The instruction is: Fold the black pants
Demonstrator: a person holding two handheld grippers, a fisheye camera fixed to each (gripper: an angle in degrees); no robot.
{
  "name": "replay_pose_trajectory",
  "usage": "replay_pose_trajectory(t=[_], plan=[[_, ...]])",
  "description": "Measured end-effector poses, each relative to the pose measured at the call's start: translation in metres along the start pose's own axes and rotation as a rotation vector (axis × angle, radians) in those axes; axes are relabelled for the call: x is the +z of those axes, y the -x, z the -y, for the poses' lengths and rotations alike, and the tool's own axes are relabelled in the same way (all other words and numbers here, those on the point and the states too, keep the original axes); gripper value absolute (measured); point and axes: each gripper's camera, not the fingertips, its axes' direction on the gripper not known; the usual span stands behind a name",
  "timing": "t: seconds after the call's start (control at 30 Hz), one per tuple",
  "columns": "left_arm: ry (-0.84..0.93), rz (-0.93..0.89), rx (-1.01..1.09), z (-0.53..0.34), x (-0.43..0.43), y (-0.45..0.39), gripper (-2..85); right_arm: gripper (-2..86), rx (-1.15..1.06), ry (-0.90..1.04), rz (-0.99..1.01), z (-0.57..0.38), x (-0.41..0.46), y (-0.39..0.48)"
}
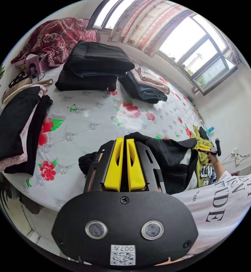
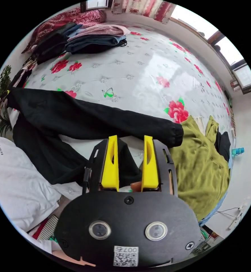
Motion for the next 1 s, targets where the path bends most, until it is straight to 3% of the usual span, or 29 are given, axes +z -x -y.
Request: replay_pose_trajectory(t=[0.07,0.17,0.2,0.33,0.5,0.57,0.63,0.77,0.9,1.0], plan=[[0.013,0.022,0.007,0.006,-0.001,-0.002,-0.8,7.6,-0.037,0.009,-0.022,0.016,-0.003,-0.005],[0.031,0.032,0.017,0.008,0.002,-0.001,-0.8,7.3,-0.158,0.330,-0.083,0.029,0.028,-0.014],[0.034,0.030,0.013,0.007,0.004,0.000,-0.8,7.3,-0.168,0.355,-0.137,0.028,0.035,-0.018],[0.049,0.024,-0.034,0.008,0.023,0.008,-0.8,7.6,-0.180,0.221,-0.037,0.037,0.037,-0.011],[0.042,0.037,-0.033,0.027,0.039,0.007,-0.8,5.6,-0.256,0.333,-0.064,0.062,0.110,0.014],[0.050,0.050,-0.028,0.044,0.048,0.009,-0.8,3.2,-0.209,0.307,-0.083,0.072,0.103,-0.001],[0.040,0.030,-0.041,0.063,0.051,0.010,-0.8,1.4,-0.149,0.241,-0.107,0.081,0.079,-0.020],[-0.084,-0.053,0.040,0.120,0.020,-0.017,-0.9,0.1,0.054,-0.078,-0.221,0.084,-0.042,-0.066],[-0.313,-0.077,0.185,0.137,-0.056,-0.059,-0.9,-0.2,0.241,-0.472,-0.230,0.028,-0.179,-0.091],[-0.434,-0.044,0.297,0.111,-0.119,-0.084,-0.9,-0.2,0.326,-0.651,-0.189,-0.036,-0.237,-0.090]])
